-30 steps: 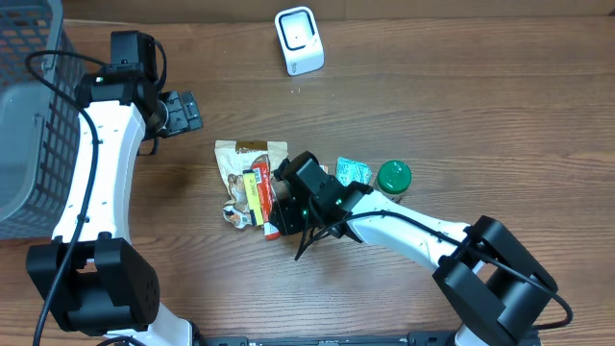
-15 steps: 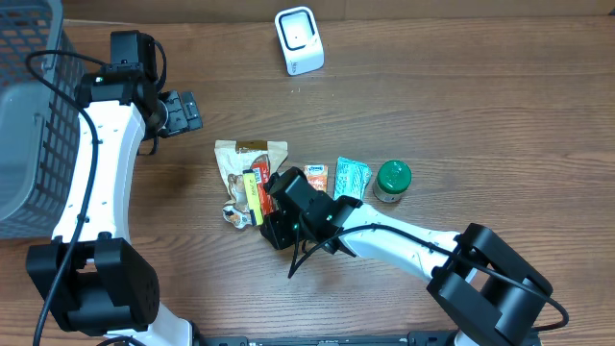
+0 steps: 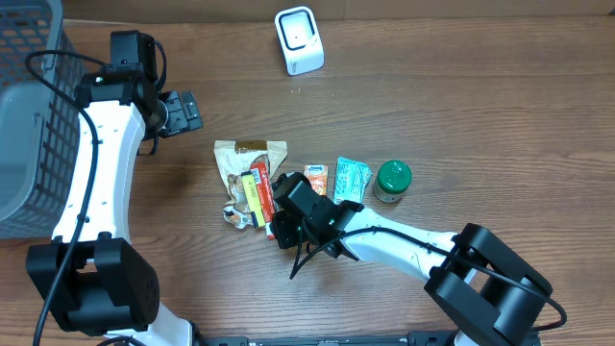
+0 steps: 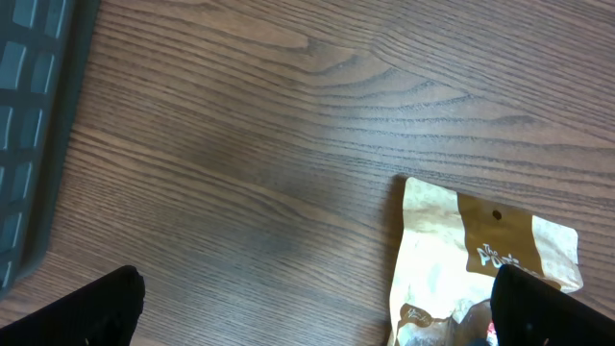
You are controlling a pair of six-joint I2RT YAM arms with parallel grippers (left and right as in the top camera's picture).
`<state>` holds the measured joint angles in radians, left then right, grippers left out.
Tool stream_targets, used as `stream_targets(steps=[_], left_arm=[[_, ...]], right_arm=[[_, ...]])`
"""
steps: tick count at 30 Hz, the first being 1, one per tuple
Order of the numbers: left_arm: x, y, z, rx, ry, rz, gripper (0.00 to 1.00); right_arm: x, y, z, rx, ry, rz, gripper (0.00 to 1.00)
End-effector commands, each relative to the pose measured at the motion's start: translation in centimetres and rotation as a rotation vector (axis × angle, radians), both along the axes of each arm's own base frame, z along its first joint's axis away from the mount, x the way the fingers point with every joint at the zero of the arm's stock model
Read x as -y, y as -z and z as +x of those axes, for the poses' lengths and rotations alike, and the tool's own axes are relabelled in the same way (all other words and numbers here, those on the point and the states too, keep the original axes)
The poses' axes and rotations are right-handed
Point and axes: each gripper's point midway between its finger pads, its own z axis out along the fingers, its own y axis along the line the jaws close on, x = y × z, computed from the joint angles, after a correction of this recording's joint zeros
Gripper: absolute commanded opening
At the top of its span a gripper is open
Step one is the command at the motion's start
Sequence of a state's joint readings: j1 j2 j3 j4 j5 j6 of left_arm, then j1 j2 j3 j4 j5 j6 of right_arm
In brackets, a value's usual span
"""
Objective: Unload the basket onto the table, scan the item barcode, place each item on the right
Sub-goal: 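Grasp the yellow and red markers with the right gripper, then lift the markers and carry them toward the white scanner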
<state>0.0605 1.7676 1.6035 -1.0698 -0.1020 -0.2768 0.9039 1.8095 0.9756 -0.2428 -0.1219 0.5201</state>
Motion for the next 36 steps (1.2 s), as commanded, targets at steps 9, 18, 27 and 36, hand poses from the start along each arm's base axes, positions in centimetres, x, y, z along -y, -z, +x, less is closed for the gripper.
stream_targets(steps=[9, 18, 27, 36], left_arm=[[0.2, -1.1, 0.3, 0.028, 0.027, 0.014, 1.0], [0.2, -1.1, 0.3, 0.028, 0.027, 0.014, 1.0], [0.2, -1.1, 0.3, 0.028, 0.028, 0.014, 0.99], [0.2, -1.1, 0.3, 0.028, 0.028, 0.014, 1.0]], right_arm=[[-0.4, 0.9, 0.1, -0.01, 0.001, 0.009, 0.29], [-0.1, 0.3, 0.6, -0.011, 0.01, 0.018, 0.04], [1.5, -6.1, 1.4, 0.075, -0.15, 0.079, 0.04], [4.2, -11.1, 0.1, 0.225, -0.342, 0.066, 0.04]])
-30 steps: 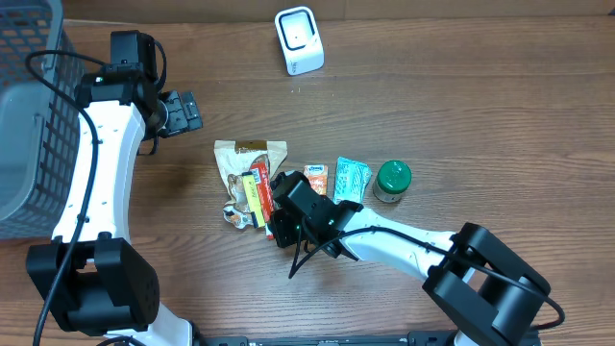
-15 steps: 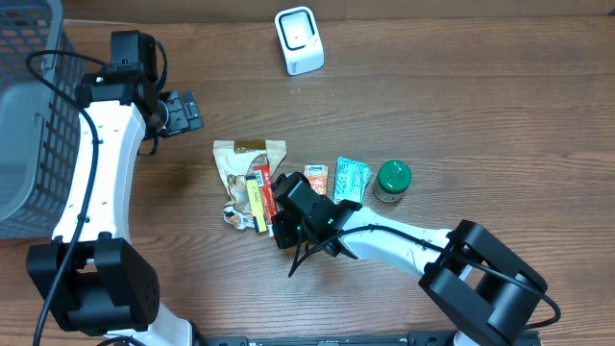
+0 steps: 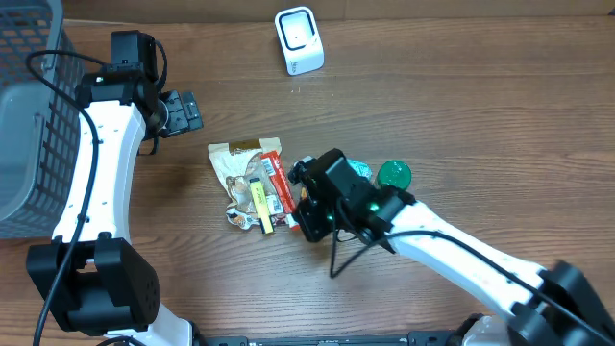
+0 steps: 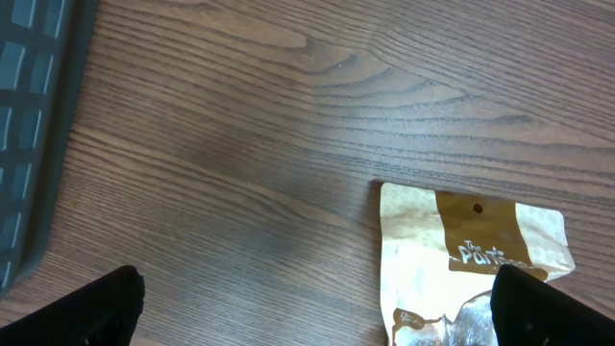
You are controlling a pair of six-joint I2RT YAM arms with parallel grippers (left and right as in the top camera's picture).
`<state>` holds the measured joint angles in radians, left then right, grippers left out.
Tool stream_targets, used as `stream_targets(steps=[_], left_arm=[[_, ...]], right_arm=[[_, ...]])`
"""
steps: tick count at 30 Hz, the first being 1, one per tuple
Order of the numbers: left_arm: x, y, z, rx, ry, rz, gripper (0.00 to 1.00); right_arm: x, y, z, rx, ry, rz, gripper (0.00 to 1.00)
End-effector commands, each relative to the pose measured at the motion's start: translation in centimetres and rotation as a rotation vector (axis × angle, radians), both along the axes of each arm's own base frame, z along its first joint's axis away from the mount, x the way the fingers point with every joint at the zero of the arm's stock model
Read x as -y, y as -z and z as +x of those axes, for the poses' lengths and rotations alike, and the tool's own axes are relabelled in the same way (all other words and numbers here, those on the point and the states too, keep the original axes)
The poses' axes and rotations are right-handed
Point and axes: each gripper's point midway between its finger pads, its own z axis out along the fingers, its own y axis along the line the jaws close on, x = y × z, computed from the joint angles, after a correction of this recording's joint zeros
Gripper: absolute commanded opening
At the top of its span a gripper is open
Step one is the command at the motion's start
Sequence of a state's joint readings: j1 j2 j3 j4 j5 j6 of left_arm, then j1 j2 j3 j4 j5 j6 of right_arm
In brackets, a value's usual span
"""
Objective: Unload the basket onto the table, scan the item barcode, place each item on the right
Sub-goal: 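Lift the markers and carry them toward the white scanner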
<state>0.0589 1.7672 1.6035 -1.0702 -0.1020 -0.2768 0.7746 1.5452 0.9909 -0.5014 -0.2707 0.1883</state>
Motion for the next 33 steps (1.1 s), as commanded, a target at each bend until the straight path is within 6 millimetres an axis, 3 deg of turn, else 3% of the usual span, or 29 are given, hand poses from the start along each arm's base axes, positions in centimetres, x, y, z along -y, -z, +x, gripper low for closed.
stream_targets(steps=[1, 9, 17, 21, 24, 30, 33], left_arm=[[0.2, -1.1, 0.3, 0.028, 0.026, 0.014, 1.0], [0.2, -1.1, 0.3, 0.028, 0.026, 0.014, 1.0], [0.2, -1.1, 0.3, 0.028, 0.026, 0.014, 1.0], [0.2, -1.1, 0.3, 0.028, 0.026, 0.014, 1.0], [0.2, -1.1, 0.3, 0.028, 0.026, 0.014, 1.0], [0.2, -1.1, 0.3, 0.028, 0.026, 0.014, 1.0], [0.2, -1.1, 0.3, 0.028, 0.026, 0.014, 1.0]], right_arm=[[0.3, -3.9, -0.2, 0.162, -0.178, 0.034, 0.04], [2.9, -7.1, -3.2, 0.354, -0.452, -0.028, 0.04], [5.3, -7.8, -4.7, 0.361, -0.497, -0.07, 0.04], [6.4, -8.2, -3.0, 0.373, -0.423, -0.105, 0.04], [7.1, -9.9, -1.9, 0.408, -0.384, -0.134, 0.03], [8.1, -16.1, 1.0, 0.492, -0.291, -0.161, 0.03], [9.2, -19.2, 3.5, 0.53, -0.219, -0.221, 0.03]])
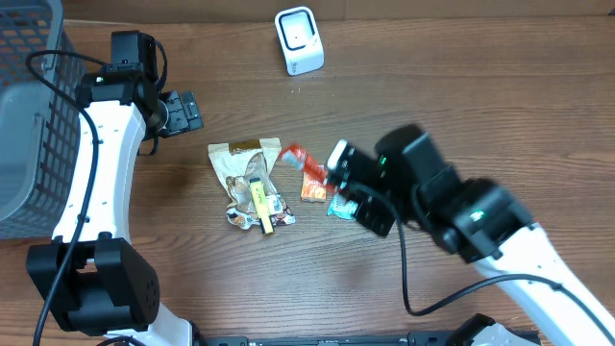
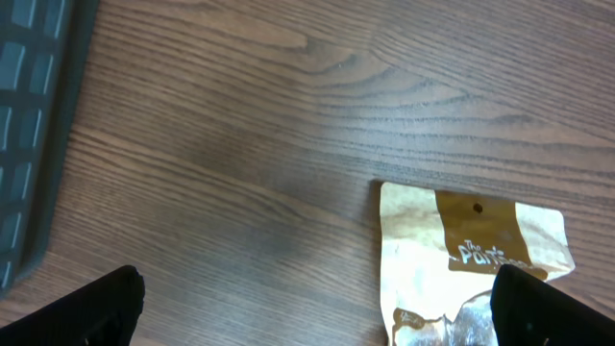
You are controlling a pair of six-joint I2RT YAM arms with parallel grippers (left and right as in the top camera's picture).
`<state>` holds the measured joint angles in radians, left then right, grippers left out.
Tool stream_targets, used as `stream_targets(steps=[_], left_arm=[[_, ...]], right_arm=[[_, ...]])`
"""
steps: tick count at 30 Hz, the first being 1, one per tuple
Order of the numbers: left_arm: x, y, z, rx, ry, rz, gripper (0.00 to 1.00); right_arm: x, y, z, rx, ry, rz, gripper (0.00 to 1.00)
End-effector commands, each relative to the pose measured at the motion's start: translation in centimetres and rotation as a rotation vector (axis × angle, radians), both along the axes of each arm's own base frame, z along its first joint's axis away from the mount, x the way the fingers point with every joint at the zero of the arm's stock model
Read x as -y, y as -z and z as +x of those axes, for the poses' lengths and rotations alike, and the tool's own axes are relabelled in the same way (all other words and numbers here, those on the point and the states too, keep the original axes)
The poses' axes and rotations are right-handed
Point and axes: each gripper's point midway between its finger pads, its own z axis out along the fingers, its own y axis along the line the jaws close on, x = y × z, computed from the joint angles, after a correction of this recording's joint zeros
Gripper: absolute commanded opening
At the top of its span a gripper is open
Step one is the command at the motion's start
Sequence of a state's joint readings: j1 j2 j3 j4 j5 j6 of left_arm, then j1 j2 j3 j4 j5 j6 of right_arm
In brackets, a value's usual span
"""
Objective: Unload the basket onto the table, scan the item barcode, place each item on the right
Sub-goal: 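Lift the markers and carry them toward the white scanner, then hold the markers in front of the white scanner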
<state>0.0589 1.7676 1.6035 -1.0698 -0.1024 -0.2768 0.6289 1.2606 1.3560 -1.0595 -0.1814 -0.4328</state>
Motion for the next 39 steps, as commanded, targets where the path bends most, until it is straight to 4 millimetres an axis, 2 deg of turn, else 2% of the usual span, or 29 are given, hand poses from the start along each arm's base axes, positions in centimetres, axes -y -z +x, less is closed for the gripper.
stream_targets(steps=[1, 6, 9, 12, 13, 15, 19, 28, 35, 39], left_arm=[[0.2, -1.1, 0.3, 0.028, 0.026, 0.014, 1.0], [0.2, -1.1, 0.3, 0.028, 0.026, 0.014, 1.0], [0.2, -1.1, 0.3, 0.028, 0.026, 0.014, 1.0], [0.2, -1.1, 0.3, 0.029, 0.026, 0.014, 1.0], [0.2, -1.1, 0.3, 0.029, 0.026, 0.014, 1.0], [0.2, -1.1, 0.3, 0.028, 0.026, 0.014, 1.0], [0.2, -1.1, 0.3, 0.028, 0.026, 0.014, 1.0], [0.2, -1.1, 0.3, 0.028, 0.026, 0.014, 1.0], [0.2, -1.1, 0.3, 0.028, 0.026, 0.014, 1.0], [0.2, -1.1, 0.3, 0.028, 0.026, 0.014, 1.0]], right_arm=[[1.4, -4.4, 4.2, 0.119, 0.119, -0.05, 0.03], [2.2, -8.5, 9.7, 0.28, 0.226, -0.155, 0.03], [3.0, -10.0, 14.4, 0.455, 0.32, -0.261, 0.03], [2.6, -10.1, 18.0, 0.576, 0.337, -0.349, 0.03], [1.9, -8.9, 19.6, 0.596, 0.315, -0.398, 0.03], [1.3, -6.8, 21.2, 0.593, 0.292, -0.456, 0.03], [1.5, -3.8, 24.6, 0.619, 0.385, -0.551, 0.03], [-0.3, 2.5, 31.2, 0.697, 0.49, -0.556, 0.03], [1.0, 7.6, 35.4, 0.734, 0.554, -0.568, 0.03], [2.1, 10.4, 36.7, 0.726, 0.574, -0.58, 0.03]])
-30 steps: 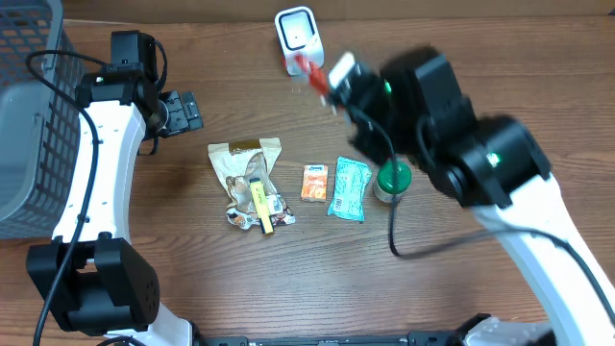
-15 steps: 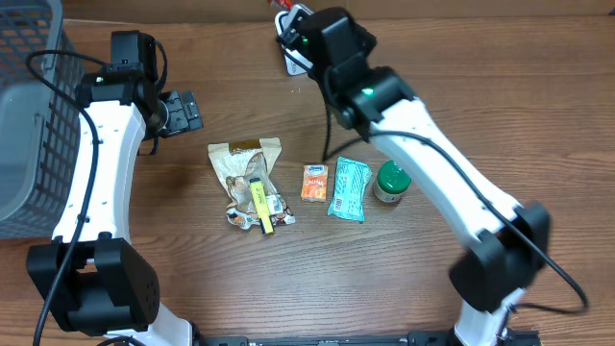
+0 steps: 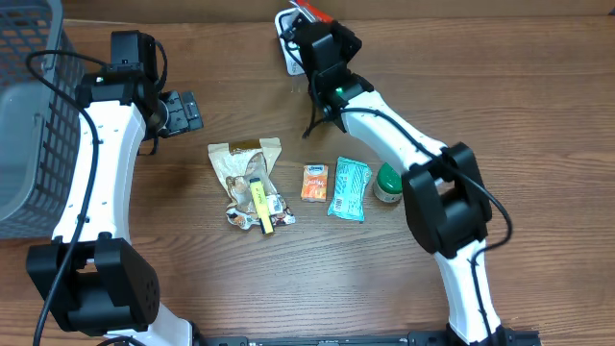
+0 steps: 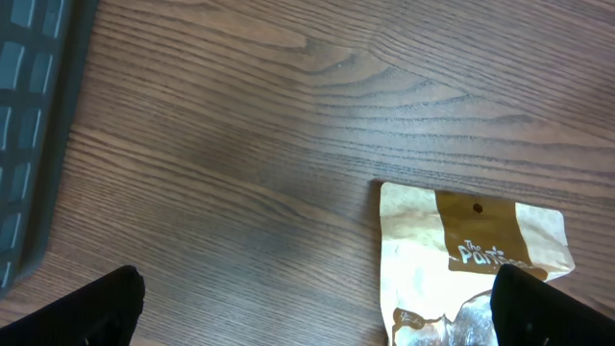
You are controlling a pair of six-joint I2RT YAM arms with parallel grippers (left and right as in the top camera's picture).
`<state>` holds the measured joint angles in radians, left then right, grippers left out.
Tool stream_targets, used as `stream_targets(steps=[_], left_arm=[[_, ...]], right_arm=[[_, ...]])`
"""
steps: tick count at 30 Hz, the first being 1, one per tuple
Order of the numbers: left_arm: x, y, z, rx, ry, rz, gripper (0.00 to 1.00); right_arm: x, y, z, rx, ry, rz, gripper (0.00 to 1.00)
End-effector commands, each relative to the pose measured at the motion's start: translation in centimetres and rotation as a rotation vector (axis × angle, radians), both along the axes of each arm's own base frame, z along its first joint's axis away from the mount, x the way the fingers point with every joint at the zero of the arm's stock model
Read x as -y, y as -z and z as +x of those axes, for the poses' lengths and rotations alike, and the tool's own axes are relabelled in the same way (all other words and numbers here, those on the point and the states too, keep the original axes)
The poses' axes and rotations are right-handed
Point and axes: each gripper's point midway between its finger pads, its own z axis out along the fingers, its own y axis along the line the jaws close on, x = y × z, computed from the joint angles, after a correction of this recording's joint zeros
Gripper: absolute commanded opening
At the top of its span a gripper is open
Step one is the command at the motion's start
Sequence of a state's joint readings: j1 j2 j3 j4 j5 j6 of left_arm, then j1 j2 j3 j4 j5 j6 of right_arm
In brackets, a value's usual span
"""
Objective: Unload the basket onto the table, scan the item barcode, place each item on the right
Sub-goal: 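Hold the markers in front of the white scanner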
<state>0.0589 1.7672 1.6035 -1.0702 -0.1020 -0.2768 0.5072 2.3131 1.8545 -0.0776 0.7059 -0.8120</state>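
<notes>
A red snack bar [image 3: 313, 12] sticks out at the table's far edge, with my right gripper [image 3: 307, 23] shut on it. It hangs right over the white barcode scanner [image 3: 286, 40], which the gripper mostly hides. My left gripper [image 3: 185, 110] stands open above bare wood, left of the item pile. In the left wrist view its fingertips [image 4: 91, 308] sit wide apart at the bottom corners, with nothing between them. The brown pouch [image 4: 471, 264] lies by the right fingertip.
On the table lie a brown pouch [image 3: 245, 161], a yellow bar [image 3: 259, 204], an orange packet [image 3: 314, 181], a teal packet [image 3: 348, 188] and a green-capped jar [image 3: 387, 183]. A grey basket [image 3: 24, 115] fills the left edge. The right arm spans the table's middle.
My right gripper has gone from above the item pile to the scanner at the far edge, still holding the red bar. The left arm has not moved.
My right gripper was down in the pile at the red bar. Then it was still at the pile, and the pouch had shifted a little to the left. Then it held the red bar above the table. Now the bar is at the scanner.
</notes>
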Motion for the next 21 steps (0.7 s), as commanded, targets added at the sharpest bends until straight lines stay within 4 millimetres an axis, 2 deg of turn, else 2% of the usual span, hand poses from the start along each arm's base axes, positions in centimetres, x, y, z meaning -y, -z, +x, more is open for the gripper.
stream_targets(steps=[1, 7, 13, 21], left_arm=[[0.2, -1.1, 0.3, 0.029, 0.026, 0.014, 1.0], [0.2, -1.1, 0.3, 0.029, 0.026, 0.014, 1.0], [0.2, -1.1, 0.3, 0.029, 0.026, 0.014, 1.0], [0.2, -1.1, 0.3, 0.029, 0.026, 0.014, 1.0]], right_arm=[[1.4, 1.1, 1.3, 0.02, 0.038, -0.006, 0.03], [1.2, 2.5, 2.1, 0.02, -0.003, -0.081, 0.03], [0.8, 4.7, 3.1, 0.016, -0.072, -0.281, 0.03], [0.8, 7.2, 3.4, 0.022, -0.061, -0.294, 0.03]])
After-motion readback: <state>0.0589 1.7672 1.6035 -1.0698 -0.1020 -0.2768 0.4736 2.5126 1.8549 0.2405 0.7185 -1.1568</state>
